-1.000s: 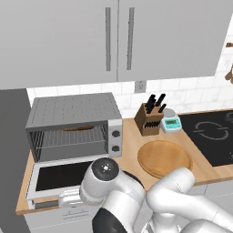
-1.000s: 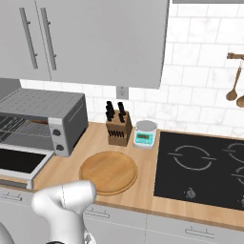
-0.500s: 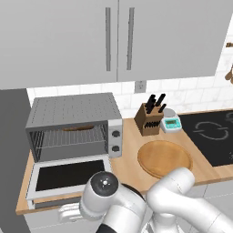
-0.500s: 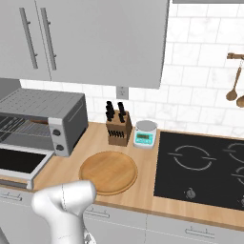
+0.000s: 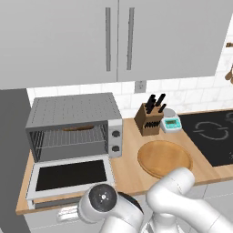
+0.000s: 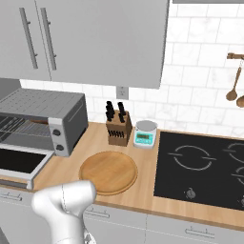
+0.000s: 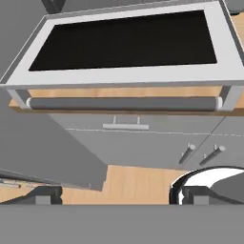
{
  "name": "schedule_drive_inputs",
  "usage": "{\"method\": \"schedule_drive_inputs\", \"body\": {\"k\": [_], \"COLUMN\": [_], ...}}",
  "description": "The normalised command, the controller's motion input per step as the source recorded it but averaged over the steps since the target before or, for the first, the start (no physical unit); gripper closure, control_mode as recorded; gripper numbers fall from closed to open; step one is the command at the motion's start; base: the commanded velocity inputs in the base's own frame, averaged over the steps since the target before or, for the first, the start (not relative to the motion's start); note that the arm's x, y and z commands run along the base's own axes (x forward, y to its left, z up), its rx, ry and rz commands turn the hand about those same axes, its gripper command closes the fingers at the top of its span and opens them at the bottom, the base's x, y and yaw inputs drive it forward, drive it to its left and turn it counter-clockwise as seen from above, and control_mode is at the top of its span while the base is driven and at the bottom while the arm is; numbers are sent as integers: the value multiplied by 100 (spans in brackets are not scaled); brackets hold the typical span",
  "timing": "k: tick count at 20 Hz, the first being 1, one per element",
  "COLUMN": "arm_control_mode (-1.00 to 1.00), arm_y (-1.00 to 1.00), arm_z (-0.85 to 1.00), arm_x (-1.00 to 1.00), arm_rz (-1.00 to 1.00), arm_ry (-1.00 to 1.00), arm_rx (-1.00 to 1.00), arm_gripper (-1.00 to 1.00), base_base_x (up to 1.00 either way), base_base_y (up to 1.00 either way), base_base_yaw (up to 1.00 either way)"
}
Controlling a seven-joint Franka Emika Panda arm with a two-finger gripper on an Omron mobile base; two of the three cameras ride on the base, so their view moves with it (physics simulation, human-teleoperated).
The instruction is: Pick up the kebab skewer and baguette bread, and place them inside the toaster oven. Close the toaster oven door and start by setting the timer.
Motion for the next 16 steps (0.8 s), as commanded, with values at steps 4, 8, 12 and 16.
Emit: {"method": "schedule_drive_inputs", "body": {"k": [4,8,12,16], "arm_control_mode": [-100,-100,-100,-100], "arm_y": [4,0,0,1], "arm_z": [0,-10,-17,-32], "arm_x": [22,39,41,25], "arm_rz": [0,0,0,0], "arm_ry": [-19,-7,-6,-9], "arm_rx": [0,0,0,0], "arm_gripper": [-100,-100,-100,-100], "base_base_x": [0,0,0,0], "base_base_y": [0,0,0,0], "base_base_yaw": [0,0,0,0]}}
